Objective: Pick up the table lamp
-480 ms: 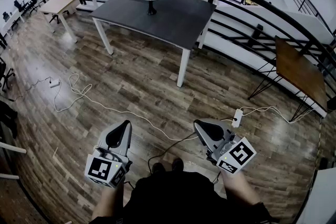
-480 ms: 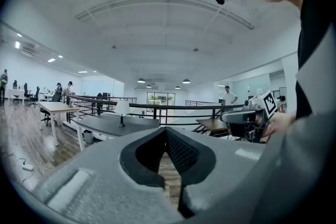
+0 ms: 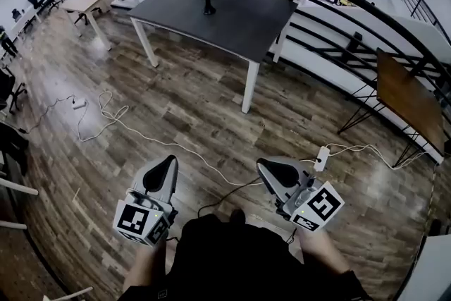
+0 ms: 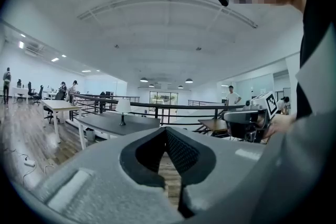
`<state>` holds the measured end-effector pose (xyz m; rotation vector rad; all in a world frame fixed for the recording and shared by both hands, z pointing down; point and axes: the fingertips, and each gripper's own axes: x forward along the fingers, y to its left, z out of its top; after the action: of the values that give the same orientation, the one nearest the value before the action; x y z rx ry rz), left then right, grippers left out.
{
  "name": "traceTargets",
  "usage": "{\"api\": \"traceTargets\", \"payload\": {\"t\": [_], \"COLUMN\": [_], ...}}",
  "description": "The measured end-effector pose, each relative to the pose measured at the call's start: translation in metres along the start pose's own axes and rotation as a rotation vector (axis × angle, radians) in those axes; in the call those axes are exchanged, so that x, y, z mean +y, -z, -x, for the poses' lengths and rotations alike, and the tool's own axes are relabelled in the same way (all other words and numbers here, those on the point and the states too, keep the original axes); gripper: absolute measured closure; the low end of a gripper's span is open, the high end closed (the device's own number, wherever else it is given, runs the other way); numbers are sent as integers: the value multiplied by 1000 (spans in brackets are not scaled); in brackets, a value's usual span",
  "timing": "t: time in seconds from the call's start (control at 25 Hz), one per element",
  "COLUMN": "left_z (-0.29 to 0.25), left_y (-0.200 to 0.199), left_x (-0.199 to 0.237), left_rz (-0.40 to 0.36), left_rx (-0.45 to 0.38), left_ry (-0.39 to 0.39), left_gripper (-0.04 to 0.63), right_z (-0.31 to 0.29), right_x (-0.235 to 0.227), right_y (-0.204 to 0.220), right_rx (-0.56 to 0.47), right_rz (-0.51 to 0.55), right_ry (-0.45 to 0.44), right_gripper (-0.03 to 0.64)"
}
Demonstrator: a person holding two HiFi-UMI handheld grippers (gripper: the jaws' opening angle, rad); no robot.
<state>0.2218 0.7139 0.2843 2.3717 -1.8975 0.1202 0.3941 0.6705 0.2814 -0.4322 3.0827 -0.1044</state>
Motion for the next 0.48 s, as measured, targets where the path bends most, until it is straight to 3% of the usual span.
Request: {"api": "traceTargets", "payload": {"t": [0.48], "left_z": [-26], "left_y": [11], "left_x": [19], "left_rz": [27], "left_rx": [-19], "left_ry": [-43], "left_gripper": [591], "right_z": [-25], "right_x": [-30], "right_y": [8], "right_rx": [2], "right_rz": [-58], "right_ry": [-63], "right_gripper": [609]}}
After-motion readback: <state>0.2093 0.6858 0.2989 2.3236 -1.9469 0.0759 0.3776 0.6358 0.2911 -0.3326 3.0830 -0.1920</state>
